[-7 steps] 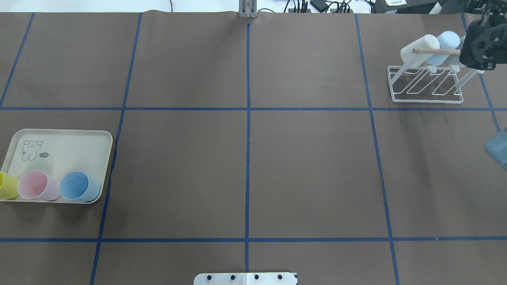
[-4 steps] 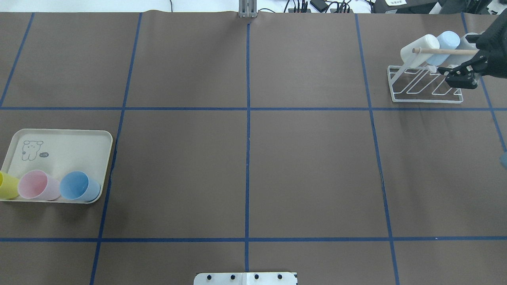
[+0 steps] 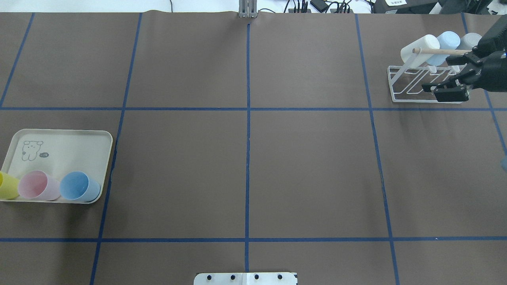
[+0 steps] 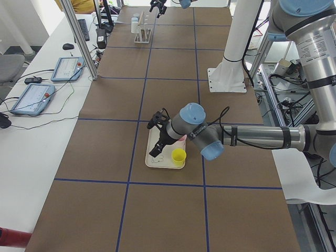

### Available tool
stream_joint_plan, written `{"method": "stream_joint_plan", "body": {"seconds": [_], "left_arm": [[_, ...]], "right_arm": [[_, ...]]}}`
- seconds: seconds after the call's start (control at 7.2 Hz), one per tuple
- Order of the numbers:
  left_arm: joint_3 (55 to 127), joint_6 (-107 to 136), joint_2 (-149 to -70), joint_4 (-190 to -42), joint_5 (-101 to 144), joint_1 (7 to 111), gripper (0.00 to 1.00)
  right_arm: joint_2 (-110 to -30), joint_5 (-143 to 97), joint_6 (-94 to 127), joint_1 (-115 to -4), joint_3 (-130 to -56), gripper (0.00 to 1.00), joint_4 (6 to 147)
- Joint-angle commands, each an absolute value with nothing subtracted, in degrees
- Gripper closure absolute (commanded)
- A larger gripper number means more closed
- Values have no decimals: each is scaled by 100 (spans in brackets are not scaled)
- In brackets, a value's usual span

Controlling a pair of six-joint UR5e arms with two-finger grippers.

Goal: Transfer IKEA cup to right arm and place on rack

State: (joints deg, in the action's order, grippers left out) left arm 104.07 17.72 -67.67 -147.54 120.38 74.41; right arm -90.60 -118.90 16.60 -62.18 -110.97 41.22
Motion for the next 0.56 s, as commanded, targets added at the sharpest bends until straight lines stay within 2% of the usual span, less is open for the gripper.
{"method": "stream_joint_plan", "body": {"seconds": [0.0,0.42], "left_arm": [[10037,2126,-6706,-15214,12023,7146,0],[9950,2566,-6601,-15231,12023,6374,0]], "right_arm": [[-9035,-12067,2127,-6057,-11311,0,4166],[-9035,-11944,2461,-5687,-11373,0,4166]]}}
